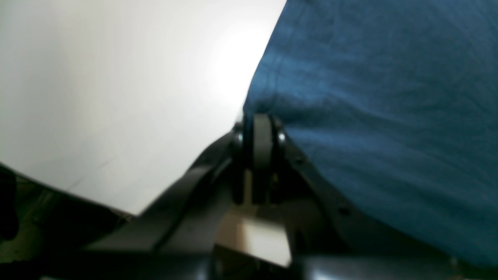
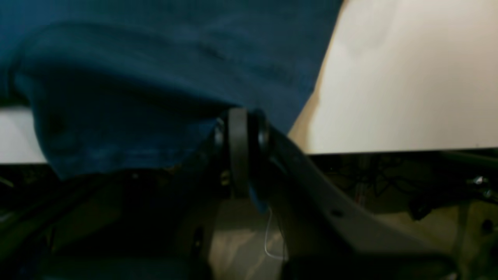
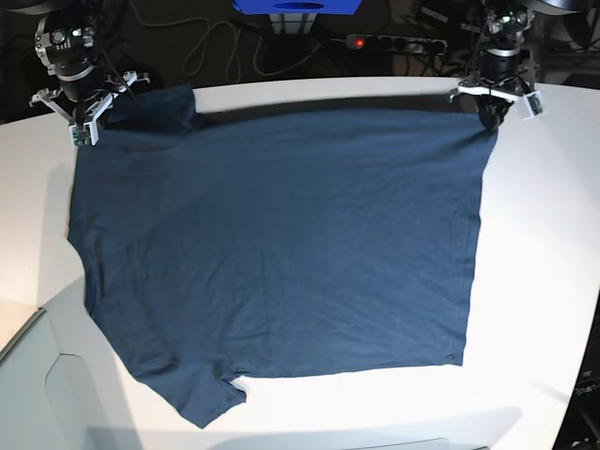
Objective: Fold the T-shirt properly
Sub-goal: 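Lift the shoulder edge with both grippers and pull it toward the hem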
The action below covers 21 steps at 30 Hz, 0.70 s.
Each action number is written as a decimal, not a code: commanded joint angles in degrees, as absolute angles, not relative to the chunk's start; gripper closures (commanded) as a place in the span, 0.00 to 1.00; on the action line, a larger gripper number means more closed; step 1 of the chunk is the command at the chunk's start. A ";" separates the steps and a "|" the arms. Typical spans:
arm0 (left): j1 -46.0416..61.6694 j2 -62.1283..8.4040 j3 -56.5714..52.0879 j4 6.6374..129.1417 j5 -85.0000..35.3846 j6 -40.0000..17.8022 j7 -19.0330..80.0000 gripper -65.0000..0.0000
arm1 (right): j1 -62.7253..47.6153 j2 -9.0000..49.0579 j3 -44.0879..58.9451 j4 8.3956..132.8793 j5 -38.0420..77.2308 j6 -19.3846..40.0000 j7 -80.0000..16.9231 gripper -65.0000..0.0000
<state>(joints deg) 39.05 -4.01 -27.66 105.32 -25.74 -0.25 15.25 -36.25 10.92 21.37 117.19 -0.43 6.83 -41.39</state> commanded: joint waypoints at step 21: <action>31.78 -2.33 -28.00 106.07 -25.45 -0.13 14.46 1.00 | -26.51 11.47 21.41 118.64 -0.66 7.52 -40.66 1.00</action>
